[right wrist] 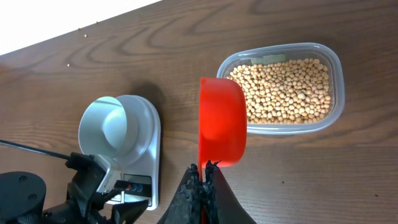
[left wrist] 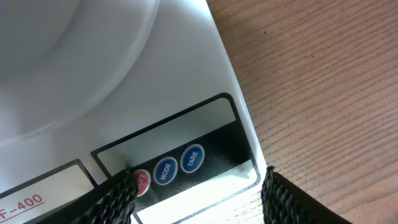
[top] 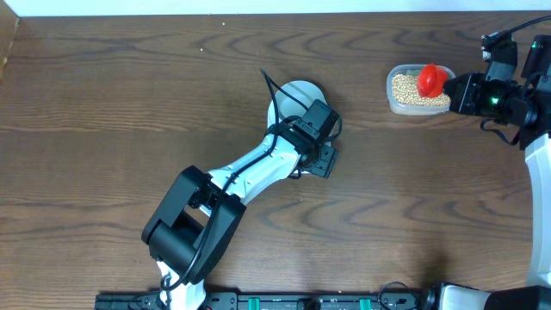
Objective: Scoop item into bowl and weigh 50g on scale
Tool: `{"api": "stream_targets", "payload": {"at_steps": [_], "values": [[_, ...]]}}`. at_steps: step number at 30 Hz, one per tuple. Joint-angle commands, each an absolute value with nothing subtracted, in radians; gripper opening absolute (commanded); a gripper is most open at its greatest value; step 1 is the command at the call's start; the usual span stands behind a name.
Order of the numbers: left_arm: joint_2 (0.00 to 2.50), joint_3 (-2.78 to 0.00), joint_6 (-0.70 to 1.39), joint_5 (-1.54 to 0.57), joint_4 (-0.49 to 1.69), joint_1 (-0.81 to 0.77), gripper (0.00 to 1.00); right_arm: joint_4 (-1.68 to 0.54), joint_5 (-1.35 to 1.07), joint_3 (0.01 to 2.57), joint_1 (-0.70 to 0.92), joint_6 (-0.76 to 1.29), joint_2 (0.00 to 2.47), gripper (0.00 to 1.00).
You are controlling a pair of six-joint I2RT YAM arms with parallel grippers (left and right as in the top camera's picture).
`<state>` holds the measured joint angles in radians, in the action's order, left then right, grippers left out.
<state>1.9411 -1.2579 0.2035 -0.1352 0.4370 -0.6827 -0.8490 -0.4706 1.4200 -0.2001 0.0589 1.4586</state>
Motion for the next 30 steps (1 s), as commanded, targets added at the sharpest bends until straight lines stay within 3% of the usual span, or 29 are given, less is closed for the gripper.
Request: {"api": "stream_targets", "payload": {"at_steps": [1, 22, 30], "values": [[1.973, -1.266, 0.188, -0.116, 0.439, -0.68, 0.67, -0.852, -0.469, 1.436, -0.204, 0.043, 1.451, 0.01], [2.0, -1.266, 0.192, -0.145, 0.432, -0.693, 0.67, -0.854, -0.461, 1.436, -0.204, 0.043, 1.451, 0.01], [1.918, -1.3, 0.192, -0.146, 0.451, -0.691, 0.72, -0.854, -0.461, 1.436, -0.204, 0.043, 1.451, 0.01]]}}
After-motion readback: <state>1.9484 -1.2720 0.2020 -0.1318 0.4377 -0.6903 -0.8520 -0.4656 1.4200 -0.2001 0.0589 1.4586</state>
